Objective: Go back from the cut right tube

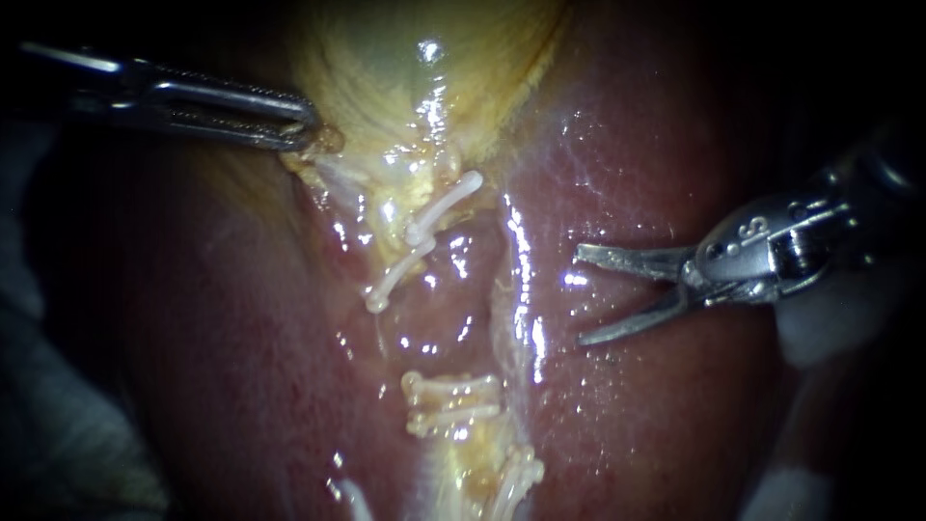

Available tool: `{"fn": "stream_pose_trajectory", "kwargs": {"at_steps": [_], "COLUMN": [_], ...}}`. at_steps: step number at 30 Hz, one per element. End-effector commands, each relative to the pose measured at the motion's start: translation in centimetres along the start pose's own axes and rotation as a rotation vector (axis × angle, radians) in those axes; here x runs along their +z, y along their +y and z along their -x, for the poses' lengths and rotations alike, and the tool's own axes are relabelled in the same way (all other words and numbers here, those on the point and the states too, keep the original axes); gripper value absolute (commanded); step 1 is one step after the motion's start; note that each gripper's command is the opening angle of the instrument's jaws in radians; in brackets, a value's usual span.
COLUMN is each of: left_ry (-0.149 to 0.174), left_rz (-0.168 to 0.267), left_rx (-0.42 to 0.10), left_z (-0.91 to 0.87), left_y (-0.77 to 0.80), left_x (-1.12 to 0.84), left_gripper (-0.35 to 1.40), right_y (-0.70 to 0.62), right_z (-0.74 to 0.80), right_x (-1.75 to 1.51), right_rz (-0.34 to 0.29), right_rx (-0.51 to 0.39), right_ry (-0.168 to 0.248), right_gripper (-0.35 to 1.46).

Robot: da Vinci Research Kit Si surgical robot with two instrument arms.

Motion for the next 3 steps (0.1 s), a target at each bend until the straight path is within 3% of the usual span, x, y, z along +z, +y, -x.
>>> {"fn": "stream_pose_trajectory", "kwargs": {"at_steps": [1,3], "left_ry": [-0.001,-0.005], "left_rz": [0.004,0.010], "left_rx": [-0.001,-0.003], "left_z": [-0.02,-0.06], "left_y": [0.01,0.03], "left_x": [-0.05,-0.15], "left_gripper": [-0.35,-0.35], "right_y": [0.01,0.05], "right_z": [0.00,0.01], "right_x": [0.07,0.20], "right_rz": [-0.021,-0.056], "right_rx": [0.003,0.002], "right_ry": [0.003,0.009], "right_gripper": [1.43,1.45]}}
